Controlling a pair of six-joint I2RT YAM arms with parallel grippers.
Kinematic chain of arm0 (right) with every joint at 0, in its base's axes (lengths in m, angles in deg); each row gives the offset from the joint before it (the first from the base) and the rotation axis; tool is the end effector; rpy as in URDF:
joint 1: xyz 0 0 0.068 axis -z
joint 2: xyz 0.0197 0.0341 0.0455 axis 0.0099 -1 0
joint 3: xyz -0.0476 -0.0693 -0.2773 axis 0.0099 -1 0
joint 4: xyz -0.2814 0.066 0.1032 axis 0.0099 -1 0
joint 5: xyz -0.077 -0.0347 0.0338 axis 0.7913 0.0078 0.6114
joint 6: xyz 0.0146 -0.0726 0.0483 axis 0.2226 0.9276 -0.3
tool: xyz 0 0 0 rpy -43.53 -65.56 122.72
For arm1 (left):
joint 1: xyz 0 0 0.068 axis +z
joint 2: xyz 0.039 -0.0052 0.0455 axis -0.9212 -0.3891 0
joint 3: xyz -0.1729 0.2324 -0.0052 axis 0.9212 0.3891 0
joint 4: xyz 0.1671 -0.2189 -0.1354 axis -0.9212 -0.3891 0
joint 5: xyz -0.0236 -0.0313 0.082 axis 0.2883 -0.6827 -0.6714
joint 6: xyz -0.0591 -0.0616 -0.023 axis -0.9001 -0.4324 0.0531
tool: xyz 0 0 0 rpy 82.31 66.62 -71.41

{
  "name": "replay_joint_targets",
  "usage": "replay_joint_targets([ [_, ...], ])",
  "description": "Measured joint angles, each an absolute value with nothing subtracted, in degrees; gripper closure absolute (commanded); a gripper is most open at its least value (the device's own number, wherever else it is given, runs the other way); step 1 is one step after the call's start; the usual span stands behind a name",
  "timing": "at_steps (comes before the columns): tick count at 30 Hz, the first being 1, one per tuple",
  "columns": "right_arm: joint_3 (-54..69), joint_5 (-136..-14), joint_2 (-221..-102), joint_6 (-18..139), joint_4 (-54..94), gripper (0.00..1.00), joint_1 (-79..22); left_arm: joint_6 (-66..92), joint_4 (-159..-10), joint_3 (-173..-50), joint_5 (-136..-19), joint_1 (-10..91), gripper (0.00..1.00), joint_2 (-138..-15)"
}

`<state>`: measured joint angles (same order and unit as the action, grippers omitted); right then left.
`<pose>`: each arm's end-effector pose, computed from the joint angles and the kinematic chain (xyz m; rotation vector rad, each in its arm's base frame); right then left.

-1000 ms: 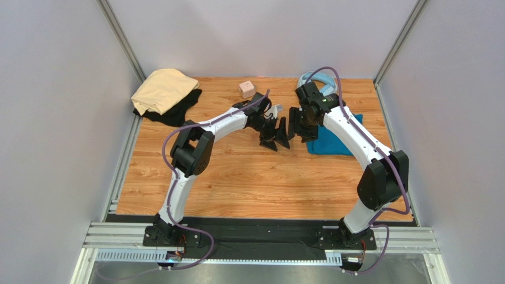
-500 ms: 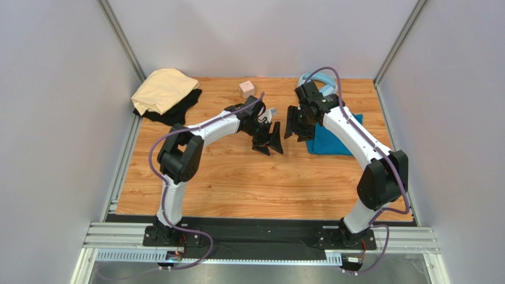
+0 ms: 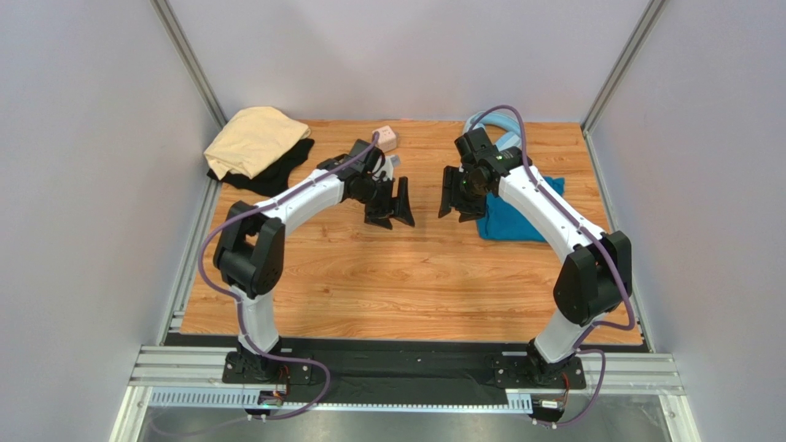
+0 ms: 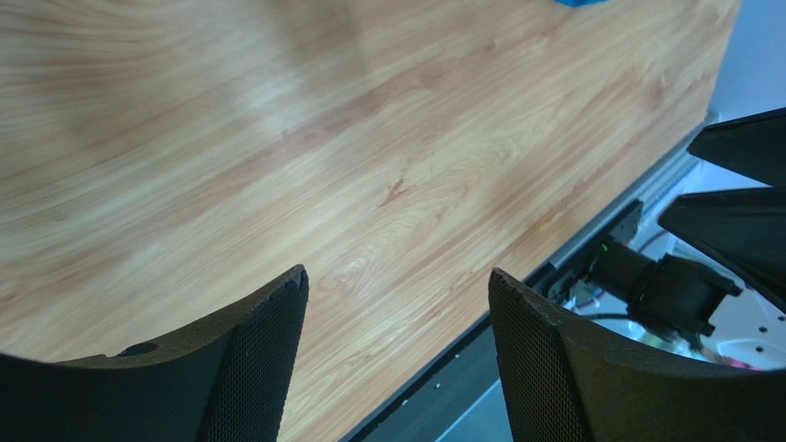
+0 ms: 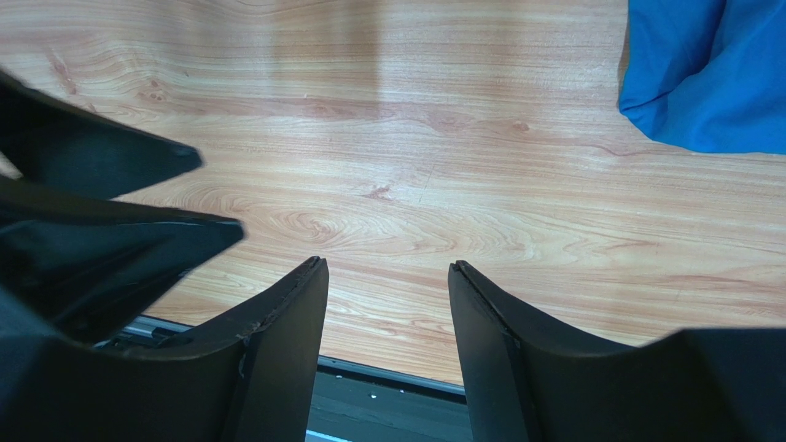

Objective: Fold and stack the t-shirts

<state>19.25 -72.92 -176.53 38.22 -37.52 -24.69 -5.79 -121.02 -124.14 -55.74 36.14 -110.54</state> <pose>0.3674 0.1810 0.2662 0.0731 2.8030 0.3734 0.3884 -0.2792 0.1875 0.2176 2.7697 -1.0261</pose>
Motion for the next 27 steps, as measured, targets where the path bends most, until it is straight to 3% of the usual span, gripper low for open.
replay_joint_targets([
  [7,19.2,-72.8,-176.5,38.4,-37.4,0.44,-24.7,-6.0,-122.1,-124.1,-60.8,39.4,0.23,-102.6],
  [27,19.1,-74.5,-179.5,38.7,-35.6,0.44,-24.8,-11.5,-122.0,-117.6,-61.0,40.7,0.22,-102.1],
])
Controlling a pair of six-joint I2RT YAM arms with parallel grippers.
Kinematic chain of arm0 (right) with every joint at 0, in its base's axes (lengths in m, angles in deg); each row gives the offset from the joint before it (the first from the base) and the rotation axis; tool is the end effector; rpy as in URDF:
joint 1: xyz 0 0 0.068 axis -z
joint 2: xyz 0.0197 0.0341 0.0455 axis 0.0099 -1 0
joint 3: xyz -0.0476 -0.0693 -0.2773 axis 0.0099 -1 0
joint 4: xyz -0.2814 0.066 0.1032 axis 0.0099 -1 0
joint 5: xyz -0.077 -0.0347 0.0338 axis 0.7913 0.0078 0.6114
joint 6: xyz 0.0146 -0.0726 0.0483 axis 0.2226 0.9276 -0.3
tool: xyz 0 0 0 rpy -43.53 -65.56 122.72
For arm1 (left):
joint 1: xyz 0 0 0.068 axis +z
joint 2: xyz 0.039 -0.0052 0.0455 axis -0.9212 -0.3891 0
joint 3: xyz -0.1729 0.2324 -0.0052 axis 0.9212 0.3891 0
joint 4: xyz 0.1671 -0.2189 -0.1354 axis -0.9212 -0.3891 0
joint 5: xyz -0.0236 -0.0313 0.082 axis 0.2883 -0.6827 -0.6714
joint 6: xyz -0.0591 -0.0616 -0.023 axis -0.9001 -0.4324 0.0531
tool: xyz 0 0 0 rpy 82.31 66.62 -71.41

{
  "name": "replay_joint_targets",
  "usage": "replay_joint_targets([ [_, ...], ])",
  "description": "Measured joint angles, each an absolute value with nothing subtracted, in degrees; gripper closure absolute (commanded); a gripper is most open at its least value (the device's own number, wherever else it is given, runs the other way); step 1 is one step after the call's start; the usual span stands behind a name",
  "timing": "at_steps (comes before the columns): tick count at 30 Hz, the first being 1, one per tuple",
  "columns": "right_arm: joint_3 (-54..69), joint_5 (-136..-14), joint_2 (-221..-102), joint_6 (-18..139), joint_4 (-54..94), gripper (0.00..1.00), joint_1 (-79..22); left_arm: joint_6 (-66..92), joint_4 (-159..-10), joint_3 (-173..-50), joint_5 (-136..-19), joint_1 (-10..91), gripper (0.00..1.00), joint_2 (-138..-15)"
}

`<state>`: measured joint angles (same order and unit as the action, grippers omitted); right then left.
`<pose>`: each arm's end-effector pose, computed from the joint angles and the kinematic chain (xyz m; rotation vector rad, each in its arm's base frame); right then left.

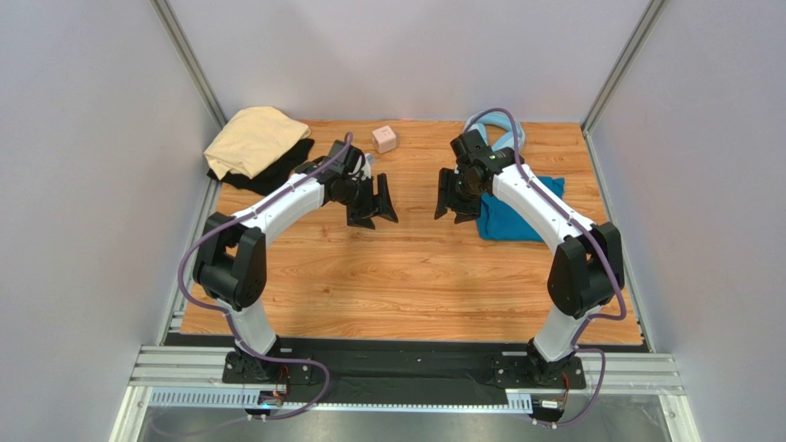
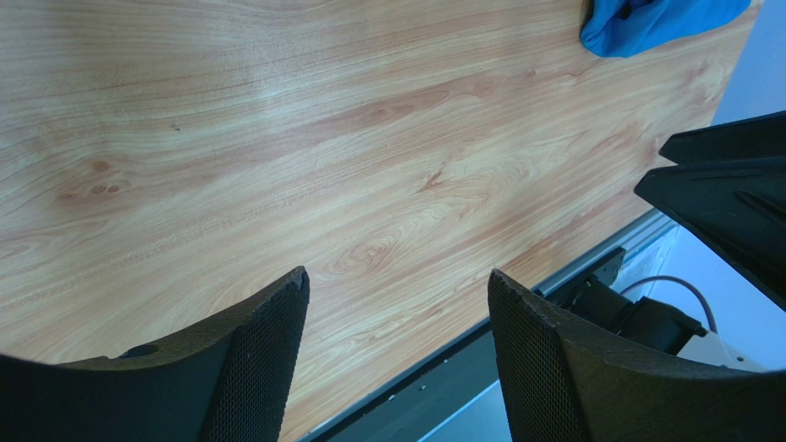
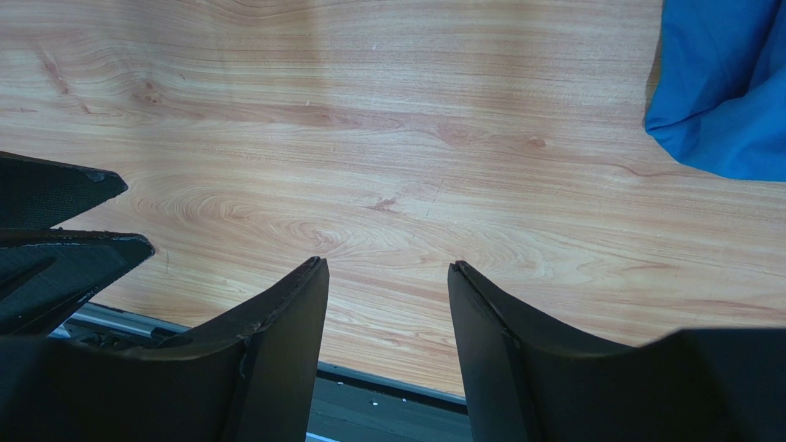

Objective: Fold and stack the t-shirts

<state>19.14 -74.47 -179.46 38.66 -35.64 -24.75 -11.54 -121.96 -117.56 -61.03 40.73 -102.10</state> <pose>0.3768 0.1883 0.2473 0.0554 2.8301 0.3960 0.3817 -0.2263 0.2062 -0.0639 2.7554 -0.9185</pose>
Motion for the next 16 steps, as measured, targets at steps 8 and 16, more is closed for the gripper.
replay_joint_targets([
  [8,20.0,-75.6,-180.7,39.1,-35.0,0.44,-24.8,-12.6,-120.8,-117.6,-60.4,41.4,0.22,-102.1],
  [16,21.5,-75.9,-181.6,39.5,-34.9,0.44,-24.8,-12.9,-120.4,-117.6,-59.6,42.1,0.23,-102.2],
])
